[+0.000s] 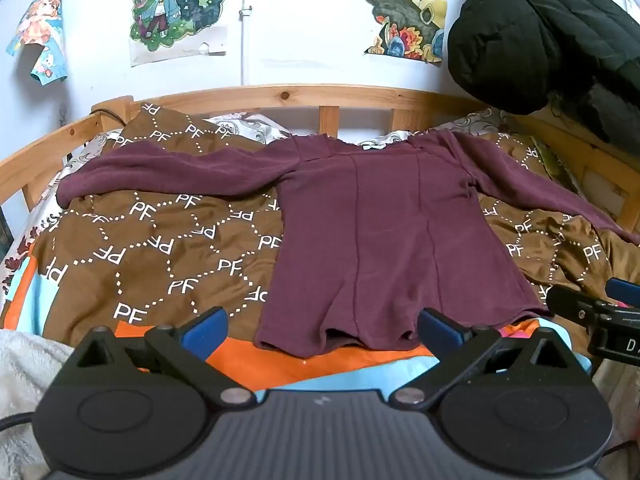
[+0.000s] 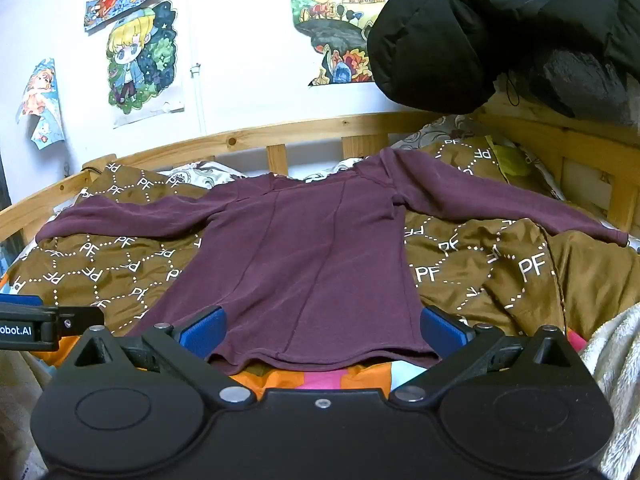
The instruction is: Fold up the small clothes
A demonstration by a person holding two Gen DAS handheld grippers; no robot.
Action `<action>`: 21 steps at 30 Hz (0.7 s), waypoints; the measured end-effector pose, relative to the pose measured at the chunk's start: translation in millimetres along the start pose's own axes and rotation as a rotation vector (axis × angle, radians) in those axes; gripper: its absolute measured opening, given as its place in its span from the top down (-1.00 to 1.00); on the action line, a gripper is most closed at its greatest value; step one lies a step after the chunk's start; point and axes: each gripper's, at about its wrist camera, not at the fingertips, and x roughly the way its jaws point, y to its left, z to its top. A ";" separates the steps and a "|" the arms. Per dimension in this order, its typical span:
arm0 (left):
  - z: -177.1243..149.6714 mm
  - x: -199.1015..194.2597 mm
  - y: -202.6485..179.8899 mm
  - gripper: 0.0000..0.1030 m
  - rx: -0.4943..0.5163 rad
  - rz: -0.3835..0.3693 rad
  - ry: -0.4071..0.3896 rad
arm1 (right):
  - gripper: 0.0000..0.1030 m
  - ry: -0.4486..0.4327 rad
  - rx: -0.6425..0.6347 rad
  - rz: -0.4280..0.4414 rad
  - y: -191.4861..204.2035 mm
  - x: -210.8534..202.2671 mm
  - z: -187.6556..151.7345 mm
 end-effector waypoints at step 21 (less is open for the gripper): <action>0.3 0.2 0.2 -0.99 -0.008 -0.005 0.005 | -0.99 0.011 -0.004 -0.003 -1.0 2.1 -0.2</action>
